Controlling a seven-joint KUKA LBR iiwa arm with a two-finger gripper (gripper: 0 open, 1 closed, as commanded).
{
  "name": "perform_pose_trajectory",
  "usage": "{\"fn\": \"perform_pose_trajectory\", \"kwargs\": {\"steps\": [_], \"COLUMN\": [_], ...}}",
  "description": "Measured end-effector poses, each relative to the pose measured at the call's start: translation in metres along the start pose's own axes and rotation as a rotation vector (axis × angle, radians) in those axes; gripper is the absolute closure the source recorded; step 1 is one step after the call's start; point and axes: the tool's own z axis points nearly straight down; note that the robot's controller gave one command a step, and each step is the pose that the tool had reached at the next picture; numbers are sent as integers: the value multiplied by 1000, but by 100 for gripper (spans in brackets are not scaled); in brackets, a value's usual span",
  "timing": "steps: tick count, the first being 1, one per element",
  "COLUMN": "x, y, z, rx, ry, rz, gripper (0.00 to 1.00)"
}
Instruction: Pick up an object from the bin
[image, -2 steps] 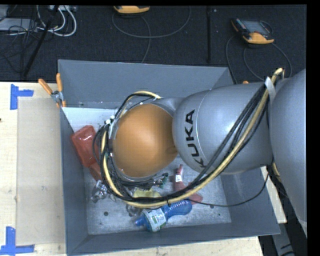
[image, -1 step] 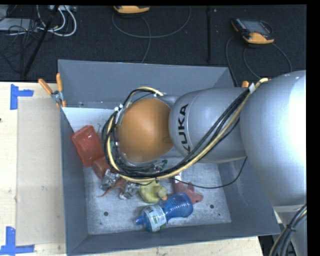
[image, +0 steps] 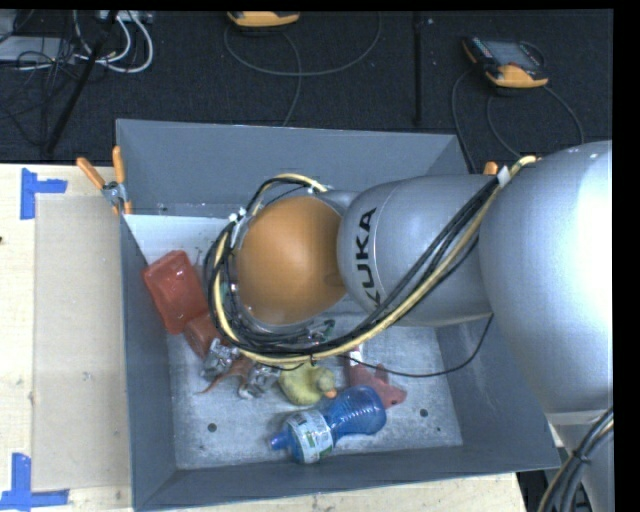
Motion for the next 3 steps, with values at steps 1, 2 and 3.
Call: {"fn": "perform_pose_trajectory", "kwargs": {"steps": [1,2,3], "x": [2,-3,-14], "y": [-12,-4,2], "z": [-42,-102,-148], "rx": [-8,-6,-1], "ry": [12,12,8], "rz": [9,26,22], "gripper": [100,100,100]}}
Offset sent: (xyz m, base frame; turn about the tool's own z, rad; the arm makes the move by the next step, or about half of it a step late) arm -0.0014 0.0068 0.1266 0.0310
